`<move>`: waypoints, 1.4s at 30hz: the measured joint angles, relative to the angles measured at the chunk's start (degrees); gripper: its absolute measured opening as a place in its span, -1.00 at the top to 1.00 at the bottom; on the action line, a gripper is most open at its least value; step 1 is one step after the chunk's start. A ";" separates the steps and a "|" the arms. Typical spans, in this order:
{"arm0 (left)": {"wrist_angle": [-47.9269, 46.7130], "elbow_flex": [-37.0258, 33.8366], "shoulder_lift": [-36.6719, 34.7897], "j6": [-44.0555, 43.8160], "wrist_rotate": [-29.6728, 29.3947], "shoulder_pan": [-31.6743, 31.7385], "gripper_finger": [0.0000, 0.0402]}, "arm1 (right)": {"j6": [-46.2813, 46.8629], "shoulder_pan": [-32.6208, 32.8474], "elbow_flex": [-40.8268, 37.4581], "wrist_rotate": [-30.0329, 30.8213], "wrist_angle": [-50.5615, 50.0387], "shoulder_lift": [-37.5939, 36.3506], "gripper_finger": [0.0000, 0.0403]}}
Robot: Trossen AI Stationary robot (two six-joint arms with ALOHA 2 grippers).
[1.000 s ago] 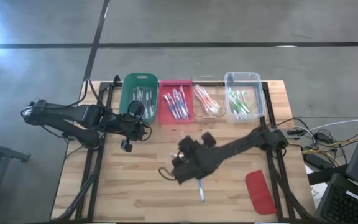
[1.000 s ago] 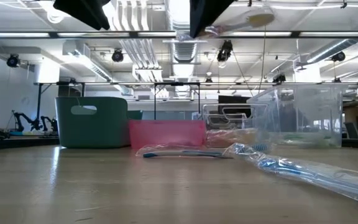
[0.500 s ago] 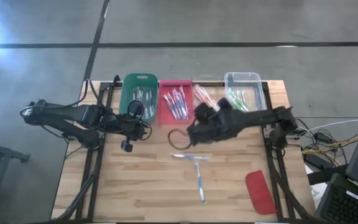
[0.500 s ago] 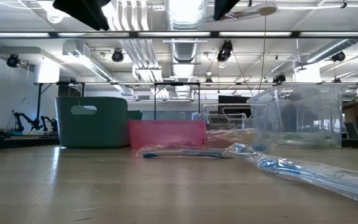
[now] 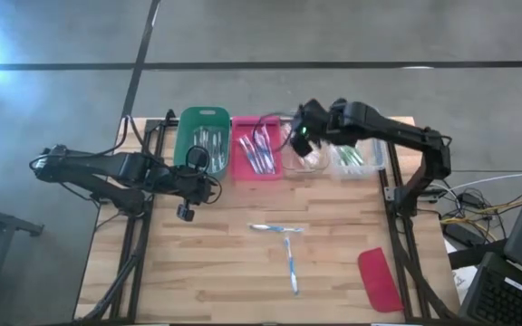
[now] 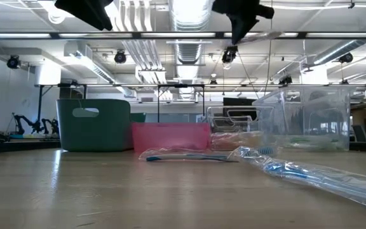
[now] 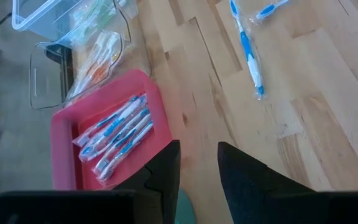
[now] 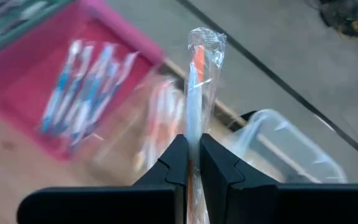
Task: Pick & Place Toothbrushes
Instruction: Put the orange toothbrush into the transparent bin
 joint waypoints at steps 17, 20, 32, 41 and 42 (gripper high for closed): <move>2.75 0.00 0.00 -0.38 -1.40 0.00 0.44 | -17.01 -16.25 -8.52 -9.11 15.89 -0.04 0.93; 3.64 0.00 0.00 -0.19 -1.38 -0.02 0.44 | -18.66 -17.97 -11.24 -11.97 19.65 -0.04 0.93; 5.07 0.00 0.00 0.15 -1.36 0.00 0.44 | -19.90 -22.03 -23.10 -20.18 35.81 0.00 0.93; 6.32 0.00 0.00 0.19 -4.02 0.00 0.44 | -18.46 -22.03 -28.93 -21.05 44.36 0.00 0.93; 6.45 0.00 0.00 0.11 -4.02 0.00 0.44 | -17.95 -22.03 -29.43 -21.07 44.66 0.00 0.93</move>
